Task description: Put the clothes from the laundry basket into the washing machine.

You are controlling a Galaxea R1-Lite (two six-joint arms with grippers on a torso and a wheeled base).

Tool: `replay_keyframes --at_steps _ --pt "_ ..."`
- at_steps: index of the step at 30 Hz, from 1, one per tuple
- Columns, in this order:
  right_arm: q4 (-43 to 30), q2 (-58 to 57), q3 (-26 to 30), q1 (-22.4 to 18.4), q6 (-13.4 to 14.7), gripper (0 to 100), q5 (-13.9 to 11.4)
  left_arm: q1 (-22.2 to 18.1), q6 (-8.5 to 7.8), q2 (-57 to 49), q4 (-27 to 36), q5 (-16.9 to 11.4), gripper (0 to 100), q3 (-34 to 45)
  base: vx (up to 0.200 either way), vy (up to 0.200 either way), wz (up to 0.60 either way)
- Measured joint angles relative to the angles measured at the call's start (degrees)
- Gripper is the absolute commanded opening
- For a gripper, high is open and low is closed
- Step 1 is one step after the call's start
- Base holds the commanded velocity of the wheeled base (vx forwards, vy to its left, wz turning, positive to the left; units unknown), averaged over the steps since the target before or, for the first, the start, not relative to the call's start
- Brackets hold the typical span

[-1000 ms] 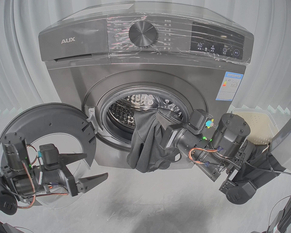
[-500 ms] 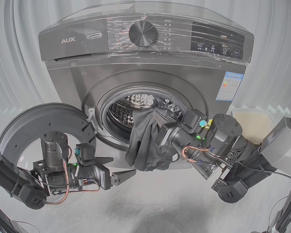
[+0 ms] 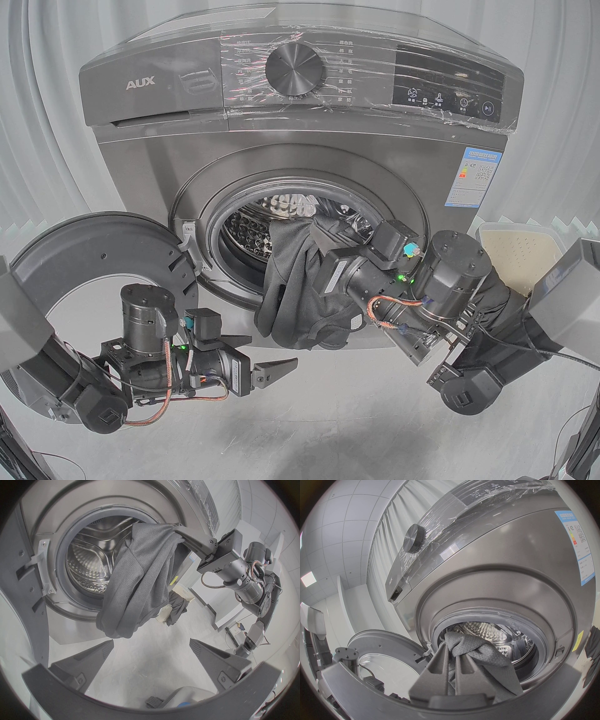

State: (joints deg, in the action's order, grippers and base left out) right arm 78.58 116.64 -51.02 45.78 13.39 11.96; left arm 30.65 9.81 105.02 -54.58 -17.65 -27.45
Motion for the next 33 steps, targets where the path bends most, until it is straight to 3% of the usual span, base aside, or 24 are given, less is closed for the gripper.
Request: replay_keyframes --at_steps 8,22,25,29,33 --pt "0.79 0.21 0.06 0.13 0.02 0 0.0 1.4 2.94 5.73 -4.6 0.13 100 -0.62 0.0 0.0 0.0" --pt "1.72 0.89 0.15 0.52 0.0 0 0.05 1.27 4.46 15.35 -13.19 1.05 100 -2.86 0.0 0.0 0.0" --pt "2.24 1.22 0.15 0.66 -0.12 0 0.07 1.16 5.05 17.44 -15.79 1.82 100 -3.69 0.0 0.0 0.0" --pt "2.38 1.55 0.13 0.74 -0.17 0 0.07 1.1 7.05 19.96 -18.88 3.04 100 -5.1 0.0 0.0 0.0" --pt "2.41 1.69 0.13 0.77 -0.22 0 0.09 0.83 7.62 22.19 -21.15 4.6 100 -6.56 0.0 0.0 0.0"
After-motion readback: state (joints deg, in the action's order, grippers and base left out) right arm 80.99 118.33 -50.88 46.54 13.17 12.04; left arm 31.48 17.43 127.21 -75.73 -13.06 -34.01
